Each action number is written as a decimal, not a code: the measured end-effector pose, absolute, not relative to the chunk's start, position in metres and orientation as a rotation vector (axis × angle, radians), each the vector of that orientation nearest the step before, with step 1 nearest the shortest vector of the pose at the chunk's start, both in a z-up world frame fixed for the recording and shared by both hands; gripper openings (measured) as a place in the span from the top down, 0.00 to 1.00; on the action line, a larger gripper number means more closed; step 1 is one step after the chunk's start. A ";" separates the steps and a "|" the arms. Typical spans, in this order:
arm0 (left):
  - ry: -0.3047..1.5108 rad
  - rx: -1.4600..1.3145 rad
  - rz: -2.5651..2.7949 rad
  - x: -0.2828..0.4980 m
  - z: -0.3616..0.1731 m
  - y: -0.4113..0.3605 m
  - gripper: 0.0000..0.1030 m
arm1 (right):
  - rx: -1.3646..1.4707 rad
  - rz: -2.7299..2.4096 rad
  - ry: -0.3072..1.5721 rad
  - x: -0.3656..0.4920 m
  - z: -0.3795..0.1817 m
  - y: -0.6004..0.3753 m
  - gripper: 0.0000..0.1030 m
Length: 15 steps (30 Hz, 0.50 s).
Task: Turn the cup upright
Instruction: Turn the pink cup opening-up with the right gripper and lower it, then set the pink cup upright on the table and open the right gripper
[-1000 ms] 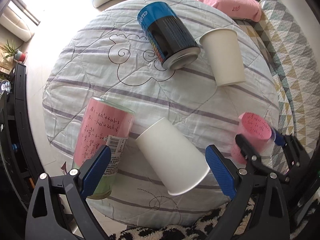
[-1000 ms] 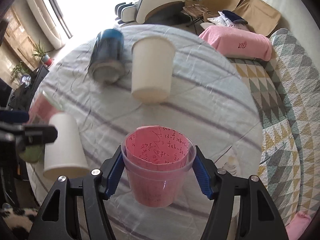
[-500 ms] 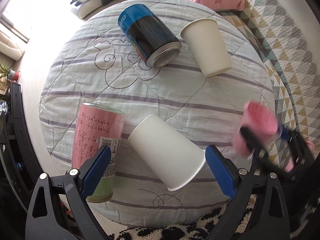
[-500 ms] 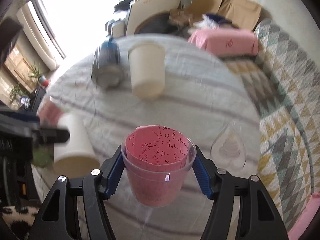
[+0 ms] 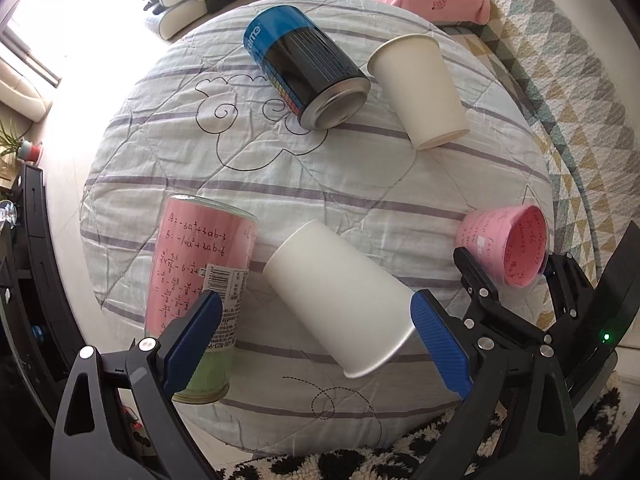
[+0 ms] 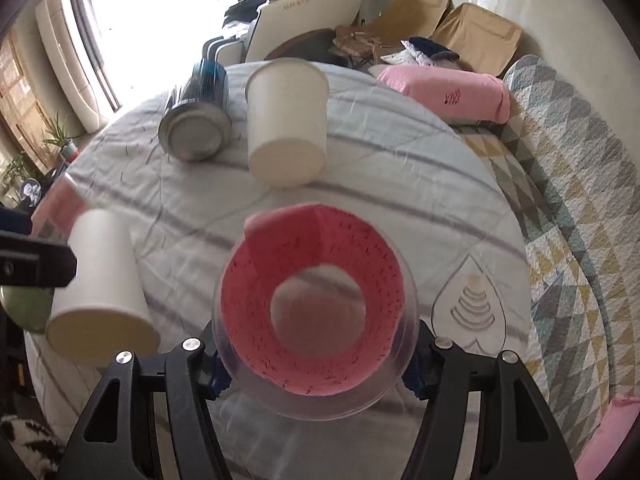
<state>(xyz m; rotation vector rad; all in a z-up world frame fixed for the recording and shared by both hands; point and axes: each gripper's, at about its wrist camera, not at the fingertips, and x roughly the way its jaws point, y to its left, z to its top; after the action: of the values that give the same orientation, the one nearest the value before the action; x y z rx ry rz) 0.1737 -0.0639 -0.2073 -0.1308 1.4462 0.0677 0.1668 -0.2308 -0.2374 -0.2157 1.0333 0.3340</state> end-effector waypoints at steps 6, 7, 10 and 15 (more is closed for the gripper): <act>1.433 -0.126 0.052 0.172 -0.202 -0.067 0.06 | -0.203 0.302 1.007 0.170 -0.225 -0.236 0.36; 1.430 -0.125 0.051 0.171 -0.201 -0.067 0.06 | -0.204 0.299 1.009 0.170 -0.224 -0.236 0.36; 1.424 -0.134 0.050 0.170 -0.198 -0.064 0.06 | -0.219 0.286 1.017 0.169 -0.224 -0.233 0.35; 1.414 -0.124 0.023 0.170 -0.193 -0.063 0.06 | -0.217 0.281 1.016 0.163 -0.219 -0.230 0.29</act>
<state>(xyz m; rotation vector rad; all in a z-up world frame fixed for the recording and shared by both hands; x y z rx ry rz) 0.1698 -0.0634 -0.1935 -0.1236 1.4136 0.0231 0.1626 -0.2303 -0.2187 -0.2172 1.0156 0.2813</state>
